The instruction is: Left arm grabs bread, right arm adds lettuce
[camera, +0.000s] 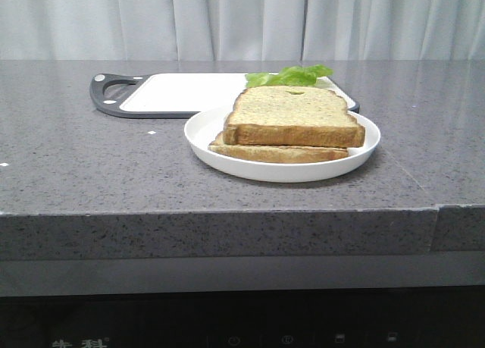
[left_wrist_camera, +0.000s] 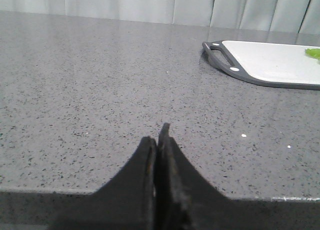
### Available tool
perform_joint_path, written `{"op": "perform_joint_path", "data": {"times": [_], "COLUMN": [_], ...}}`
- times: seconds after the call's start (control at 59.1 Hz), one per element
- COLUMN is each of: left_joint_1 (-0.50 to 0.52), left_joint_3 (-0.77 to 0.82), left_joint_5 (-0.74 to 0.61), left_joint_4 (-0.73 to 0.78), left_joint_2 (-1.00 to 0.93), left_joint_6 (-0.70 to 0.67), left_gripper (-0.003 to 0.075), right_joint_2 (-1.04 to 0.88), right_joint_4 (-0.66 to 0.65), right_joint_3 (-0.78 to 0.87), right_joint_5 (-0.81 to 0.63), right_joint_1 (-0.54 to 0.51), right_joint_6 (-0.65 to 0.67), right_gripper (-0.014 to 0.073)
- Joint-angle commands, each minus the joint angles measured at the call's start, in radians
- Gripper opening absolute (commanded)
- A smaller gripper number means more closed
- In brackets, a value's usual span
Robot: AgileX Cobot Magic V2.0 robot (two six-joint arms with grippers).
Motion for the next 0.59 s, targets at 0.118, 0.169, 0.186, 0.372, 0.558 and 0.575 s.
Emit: {"op": "perform_joint_path", "data": {"times": [0.118,0.169,0.186,0.372,0.558,0.575], "left_joint_1": [0.002,0.002,0.002,0.002,0.002,0.002], "left_joint_3": [0.005,0.0,-0.008,-0.192,-0.393,-0.408], "left_joint_5": [-0.171,-0.219,-0.223,-0.043,0.01,0.002], "left_joint_4": [-0.007,-0.007,-0.005,0.0,0.0,0.0], "left_joint_2": [-0.019,-0.017,-0.017,0.052,0.266,0.291], "left_joint_6": [-0.002,-0.002,-0.002,-0.002,-0.002,-0.002], "left_gripper": [-0.0021,-0.0021,-0.0021,-0.0021,-0.002,-0.0021], "right_joint_2": [-0.023,-0.023,-0.023,0.019,0.185,0.205], "right_joint_4": [-0.01,-0.01,-0.01,-0.011,-0.017,-0.017], "right_joint_3": [-0.004,-0.01,-0.015,-0.204,-0.417,-0.432], "right_joint_5": [-0.106,-0.143,-0.149,-0.038,0.056,0.057], "right_joint_1": [-0.005,-0.005,-0.005,-0.005,-0.005,-0.005], "right_joint_6": [-0.007,-0.005,-0.005,-0.005,-0.009,-0.009], "right_gripper": [-0.0061,-0.0061,-0.0061,-0.0061,-0.0061,-0.0061]}}
